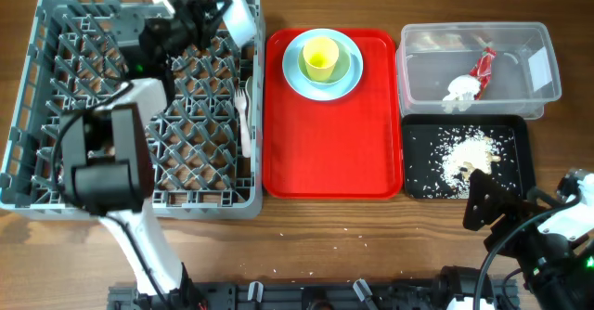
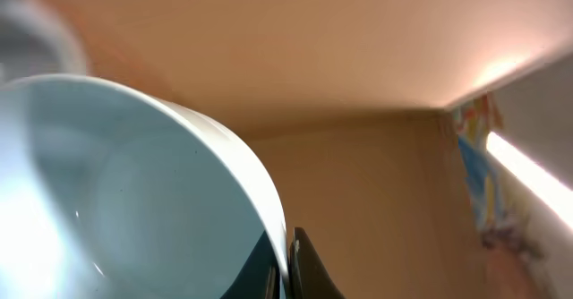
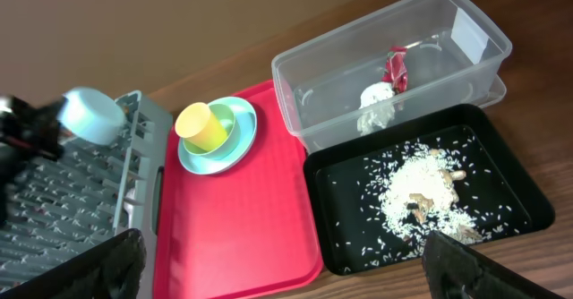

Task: Sort waste into correct bins and load items into the dishwasher rack
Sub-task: 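Lift the bowl and place it upside down in the rack, then reach the left gripper to the yellow cup and grasp it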

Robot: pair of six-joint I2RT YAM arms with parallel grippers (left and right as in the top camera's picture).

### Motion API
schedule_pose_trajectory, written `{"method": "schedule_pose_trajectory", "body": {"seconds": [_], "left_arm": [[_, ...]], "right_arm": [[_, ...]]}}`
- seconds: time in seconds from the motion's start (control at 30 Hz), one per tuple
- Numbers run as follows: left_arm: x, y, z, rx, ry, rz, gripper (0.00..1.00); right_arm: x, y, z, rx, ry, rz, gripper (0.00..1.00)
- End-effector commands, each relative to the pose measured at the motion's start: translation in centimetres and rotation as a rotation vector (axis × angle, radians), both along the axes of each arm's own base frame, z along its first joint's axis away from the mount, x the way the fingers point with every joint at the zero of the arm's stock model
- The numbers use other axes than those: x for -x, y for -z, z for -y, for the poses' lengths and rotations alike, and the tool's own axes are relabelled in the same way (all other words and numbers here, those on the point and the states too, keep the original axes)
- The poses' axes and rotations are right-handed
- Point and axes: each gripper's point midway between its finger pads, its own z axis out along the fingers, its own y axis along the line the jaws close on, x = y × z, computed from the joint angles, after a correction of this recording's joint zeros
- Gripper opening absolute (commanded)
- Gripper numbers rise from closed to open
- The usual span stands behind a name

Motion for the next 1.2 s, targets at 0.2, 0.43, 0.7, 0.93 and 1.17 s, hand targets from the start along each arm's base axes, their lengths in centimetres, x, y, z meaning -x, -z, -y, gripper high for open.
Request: {"method": "schedule_pose_trajectory", "body": {"seconds": [0.2,0.43,0.7,0.93,1.17], "left_arm": [[0.3,1.5,-4.8,-0.016,0.062,0.006,0.46],[1.4,1.6,-7.3,-0.041,0.090,0.034,1.00],[3.4,1.7,-9.8,-0.064,0.155,0.059,0.99],[3.8,1.4,-9.9,-0.048,0.175,0.033,0.99],[3.6,-6.1,-9.8,-0.053,0.075,0.121,0.99]], "right_arm": [[0.0,-0.2,-0.1,-0.010,-0.002,0.008,1.00],[0.0,-0.2,-0.1,-0.011,-0.001,0.007,1.00],[0.0,-0.2,-0.1,-0.010,-0.001,0.007,1.00],[0.0,-0.2,-0.1,-0.010,-0.002,0.007,1.00],[0.0,-0.2,-0.1,-0.010,-0.001,0.008,1.00]]}}
